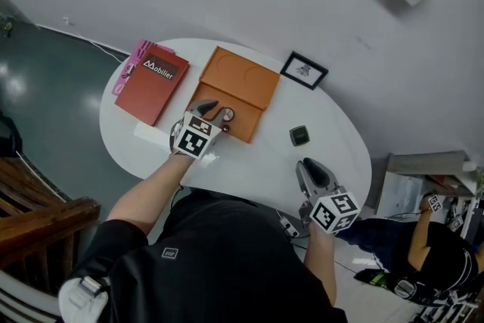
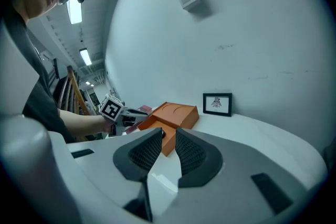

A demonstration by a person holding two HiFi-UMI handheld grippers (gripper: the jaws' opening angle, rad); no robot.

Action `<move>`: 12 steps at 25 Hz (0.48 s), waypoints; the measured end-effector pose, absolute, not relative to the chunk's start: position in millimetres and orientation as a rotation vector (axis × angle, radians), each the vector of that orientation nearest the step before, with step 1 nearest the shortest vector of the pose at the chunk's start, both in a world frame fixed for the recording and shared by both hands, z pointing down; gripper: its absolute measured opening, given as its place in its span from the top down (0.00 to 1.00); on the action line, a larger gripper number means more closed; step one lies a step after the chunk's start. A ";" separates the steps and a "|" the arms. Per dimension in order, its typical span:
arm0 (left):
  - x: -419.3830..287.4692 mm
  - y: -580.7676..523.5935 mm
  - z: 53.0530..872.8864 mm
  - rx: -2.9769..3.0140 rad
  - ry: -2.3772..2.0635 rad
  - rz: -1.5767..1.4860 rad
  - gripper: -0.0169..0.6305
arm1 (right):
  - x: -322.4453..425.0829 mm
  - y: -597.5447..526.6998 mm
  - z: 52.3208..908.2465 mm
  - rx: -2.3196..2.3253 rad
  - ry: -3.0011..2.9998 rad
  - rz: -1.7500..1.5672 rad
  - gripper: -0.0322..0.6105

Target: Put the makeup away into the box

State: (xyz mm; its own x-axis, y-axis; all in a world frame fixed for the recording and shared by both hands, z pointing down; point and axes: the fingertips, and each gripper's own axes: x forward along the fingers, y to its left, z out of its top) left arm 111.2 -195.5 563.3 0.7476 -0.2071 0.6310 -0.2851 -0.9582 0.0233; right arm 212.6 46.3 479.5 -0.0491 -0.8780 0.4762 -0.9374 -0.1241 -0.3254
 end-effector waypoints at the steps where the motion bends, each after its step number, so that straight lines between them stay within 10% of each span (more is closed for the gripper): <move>1: 109.9 -195.1 553.1 2.831 -0.410 0.957 0.86 | 218.8 44.5 474.6 2.099 -2.010 0.873 0.81; 12: 125.2 -141.7 465.7 2.837 -0.444 0.591 0.94 | 282.4 32.7 471.4 2.011 -2.012 0.637 0.72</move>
State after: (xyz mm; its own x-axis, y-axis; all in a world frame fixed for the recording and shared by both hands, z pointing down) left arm 125.2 -141.7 465.7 0.8744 -0.2477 0.4173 -0.3319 -0.9326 0.1418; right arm 282.4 32.7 471.4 -0.0351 -0.8909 0.4528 -0.9891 -0.0338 -0.1432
